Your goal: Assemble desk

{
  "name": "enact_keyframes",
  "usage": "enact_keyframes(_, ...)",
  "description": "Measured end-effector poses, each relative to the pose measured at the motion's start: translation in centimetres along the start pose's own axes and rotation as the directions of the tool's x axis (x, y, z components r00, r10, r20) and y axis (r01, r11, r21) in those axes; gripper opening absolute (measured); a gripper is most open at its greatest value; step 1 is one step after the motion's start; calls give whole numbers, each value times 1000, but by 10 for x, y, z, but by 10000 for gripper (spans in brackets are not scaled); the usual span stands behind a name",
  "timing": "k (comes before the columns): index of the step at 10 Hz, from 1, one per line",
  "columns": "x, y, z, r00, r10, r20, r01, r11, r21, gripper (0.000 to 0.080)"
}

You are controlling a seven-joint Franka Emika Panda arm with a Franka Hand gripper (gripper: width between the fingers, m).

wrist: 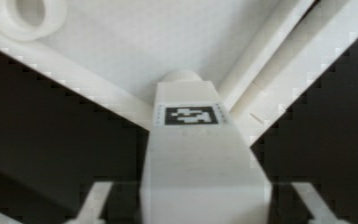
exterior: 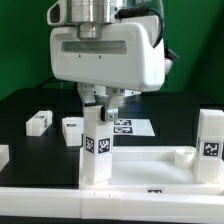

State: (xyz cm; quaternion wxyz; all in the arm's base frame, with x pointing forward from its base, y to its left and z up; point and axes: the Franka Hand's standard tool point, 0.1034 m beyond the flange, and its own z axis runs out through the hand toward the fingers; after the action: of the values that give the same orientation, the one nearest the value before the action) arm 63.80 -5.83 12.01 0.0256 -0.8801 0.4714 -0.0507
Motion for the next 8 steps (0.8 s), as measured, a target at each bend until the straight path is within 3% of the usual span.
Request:
enact_keyframes(3,0,0,0,980,198,0,-198,980,1,290)
enact_keyframes(5,0,0,0,990,144,0,-144,990,1,290)
enact_keyframes(7,0,0,0,999,37,-1,-37,999,1,599)
enact_keyframes(8,0,-1,0,997,-73,-2,73,997,-1,599)
